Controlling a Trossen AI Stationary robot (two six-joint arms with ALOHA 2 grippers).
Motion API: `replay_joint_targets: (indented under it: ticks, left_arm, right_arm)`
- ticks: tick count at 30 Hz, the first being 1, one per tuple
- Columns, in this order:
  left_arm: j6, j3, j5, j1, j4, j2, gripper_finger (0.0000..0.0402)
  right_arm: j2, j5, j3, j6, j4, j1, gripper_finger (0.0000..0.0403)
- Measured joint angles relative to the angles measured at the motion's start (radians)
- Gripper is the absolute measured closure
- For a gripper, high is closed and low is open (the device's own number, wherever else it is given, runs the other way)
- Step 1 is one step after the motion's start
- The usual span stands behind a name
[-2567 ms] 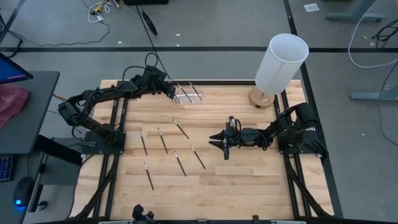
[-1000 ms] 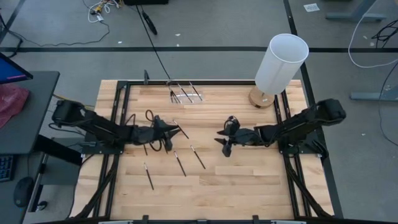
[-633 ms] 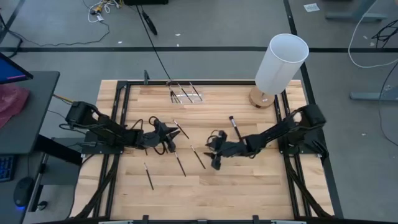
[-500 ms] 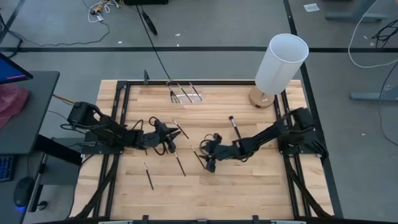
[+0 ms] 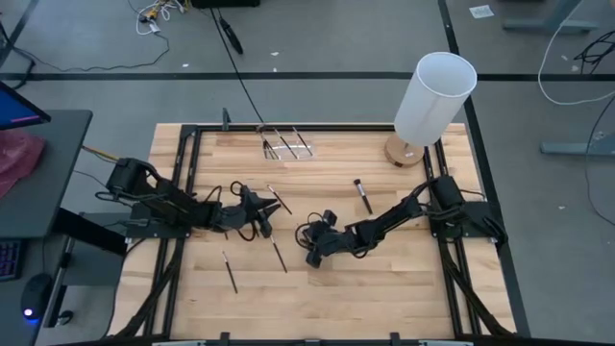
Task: Put items in baskets/containers
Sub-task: Put the black eyeshadow brush into the transparent organizer
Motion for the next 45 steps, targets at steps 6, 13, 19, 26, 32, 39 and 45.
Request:
replay_joint_targets:
  ticks: [6,13,19,26,32,39,45]
  left_arm:
    - [0.0,0.0,0.0,0.0,0.017,0.0,0.0312]
    - [0.0,0.0,0.0,0.0,0.021,0.0,0.0312]
    - [0.015,0.0,0.03,-0.009,0.022,0.0,0.0312]
    - [0.124,0.0,0.044,-0.06,0.111,0.0,0.0312]
    - [0.182,0.0,0.05,-0.084,0.139,-0.001,0.0312]
    - [0.273,0.0,0.244,-0.083,0.206,-0.001,0.0312]
    - [0.327,0.058,0.434,-0.083,0.253,-0.001,0.0311]
  right_arm:
    - [0.05,0.028,0.0,0.007,-0.003,0.001,0.0324]
    - [0.067,0.022,-0.012,-0.016,0.027,0.0,0.0392]
    - [0.062,0.019,-0.016,-0.099,0.033,0.0,0.0393]
    - [-0.004,-0.077,-0.206,-0.136,0.362,-0.004,0.0398]
    - [-0.042,-0.186,-0.395,-0.12,0.785,-0.007,0.0399]
    - [-0.047,-0.32,-0.445,-0.173,1.186,-0.007,0.0399]
    - [-0.054,-0.376,-0.374,-0.231,1.204,-0.016,0.0398]
